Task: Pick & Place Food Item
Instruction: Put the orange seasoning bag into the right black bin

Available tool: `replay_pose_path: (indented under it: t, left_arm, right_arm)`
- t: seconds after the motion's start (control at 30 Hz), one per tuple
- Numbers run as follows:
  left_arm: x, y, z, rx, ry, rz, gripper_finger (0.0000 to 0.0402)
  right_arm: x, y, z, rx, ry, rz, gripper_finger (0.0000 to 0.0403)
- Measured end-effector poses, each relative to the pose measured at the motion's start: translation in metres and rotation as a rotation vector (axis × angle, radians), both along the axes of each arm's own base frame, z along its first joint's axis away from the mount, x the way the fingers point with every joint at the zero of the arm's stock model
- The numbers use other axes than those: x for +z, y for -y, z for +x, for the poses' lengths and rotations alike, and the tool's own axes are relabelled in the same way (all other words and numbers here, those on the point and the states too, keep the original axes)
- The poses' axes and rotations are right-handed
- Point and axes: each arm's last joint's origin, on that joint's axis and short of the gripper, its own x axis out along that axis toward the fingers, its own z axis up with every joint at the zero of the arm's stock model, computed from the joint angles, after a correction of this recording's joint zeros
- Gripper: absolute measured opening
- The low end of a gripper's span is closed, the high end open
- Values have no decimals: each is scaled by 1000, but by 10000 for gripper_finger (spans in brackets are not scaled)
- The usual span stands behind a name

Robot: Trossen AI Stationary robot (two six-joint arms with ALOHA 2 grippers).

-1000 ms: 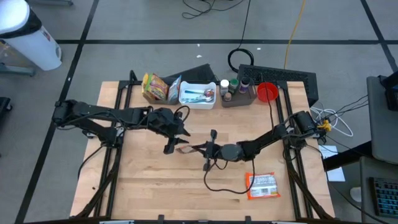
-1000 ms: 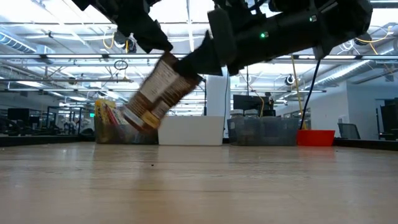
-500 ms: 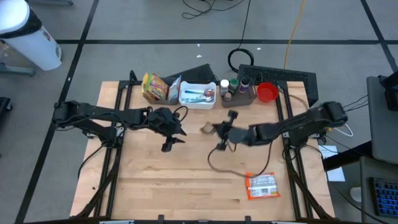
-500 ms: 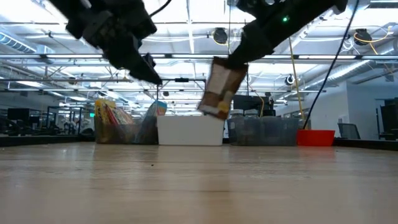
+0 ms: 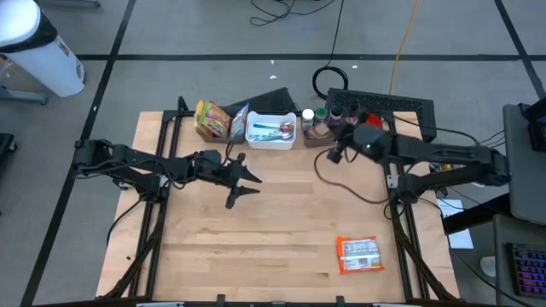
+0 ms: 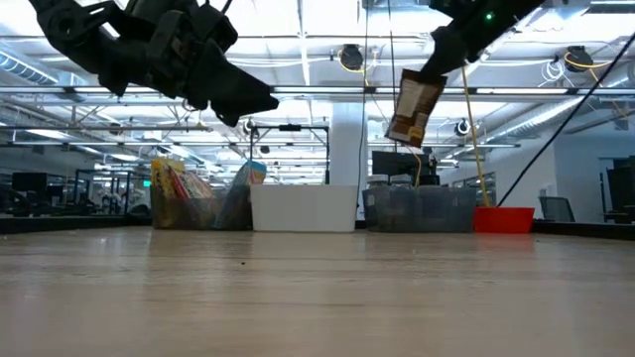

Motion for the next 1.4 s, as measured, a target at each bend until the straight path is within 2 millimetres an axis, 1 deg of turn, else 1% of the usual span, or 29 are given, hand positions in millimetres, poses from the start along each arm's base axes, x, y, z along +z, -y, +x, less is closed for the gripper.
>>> replay_pose_path:
  t: [0.13, 0.27, 0.4, 0.53, 0.67, 0.73, 0.9, 1.07, 1.27, 1.4]
  left_arm:
    - [0, 0, 0, 2, 0, 0, 164]
    - [2, 0, 0, -15, 22, -6, 163]
    - [7, 2, 1, -79, 76, -14, 163]
    - [7, 3, 1, -144, 81, 4, 164]
    - [0, 3, 5, -147, 69, 16, 164]
    - [-6, 2, 8, -129, 62, 14, 163]
    - [-20, -10, 18, 17, 65, 41, 164]
    - [-14, -23, 26, 86, 108, 36, 164]
    - [-14, -35, 25, 119, 111, 72, 164]
    - [-14, -40, 24, 136, 112, 88, 164]
  right_arm:
    - [1, 12, -12, -69, -18, 13, 0]
    - [-6, 24, -18, -122, -37, 89, 0]
    - [-13, 36, -16, -183, -62, 116, 0]
    - [-20, 49, -14, -237, -90, 131, 0]
    - [-28, 62, -12, -284, -119, 140, 0]
    - [-31, 69, -10, -301, -132, 136, 0]
    - [-42, 88, -6, -272, -145, 185, 0]
    - [-55, 105, -3, -254, -184, 220, 0]
    - [-73, 122, -1, -251, -255, 256, 0]
    - [-82, 131, 2, -241, -252, 277, 0]
